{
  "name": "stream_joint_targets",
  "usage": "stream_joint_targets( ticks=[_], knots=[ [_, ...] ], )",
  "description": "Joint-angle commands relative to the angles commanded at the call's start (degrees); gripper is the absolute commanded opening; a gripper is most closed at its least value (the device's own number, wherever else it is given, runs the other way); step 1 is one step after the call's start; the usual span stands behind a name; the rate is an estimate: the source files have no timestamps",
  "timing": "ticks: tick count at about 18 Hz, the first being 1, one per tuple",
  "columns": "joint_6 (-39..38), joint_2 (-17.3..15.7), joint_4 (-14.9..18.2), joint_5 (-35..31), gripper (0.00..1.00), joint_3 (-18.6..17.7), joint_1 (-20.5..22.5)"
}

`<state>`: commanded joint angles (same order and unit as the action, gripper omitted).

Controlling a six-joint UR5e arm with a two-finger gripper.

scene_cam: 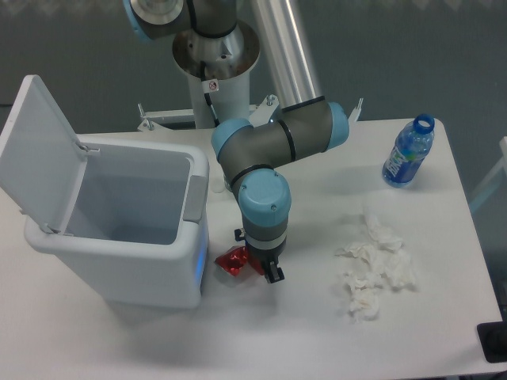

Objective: Pick up the cans
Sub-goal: 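Close the gripper on the crushed red cans, then lift the grasped red cans up off the table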

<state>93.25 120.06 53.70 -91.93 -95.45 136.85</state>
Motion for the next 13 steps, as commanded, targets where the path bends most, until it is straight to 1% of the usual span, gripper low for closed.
stream_joint_targets(
  ticks=[5, 10, 13],
  knots=[
    [0.1, -0.3, 0.1, 0.0, 0.4, 0.3, 0.1],
    [0.0, -1.7, 0.8, -0.3, 0.41, 2.6, 0.3],
    [0.0, -2.5, 0.8, -0.3, 0.41, 2.8, 1.8]
  ],
)
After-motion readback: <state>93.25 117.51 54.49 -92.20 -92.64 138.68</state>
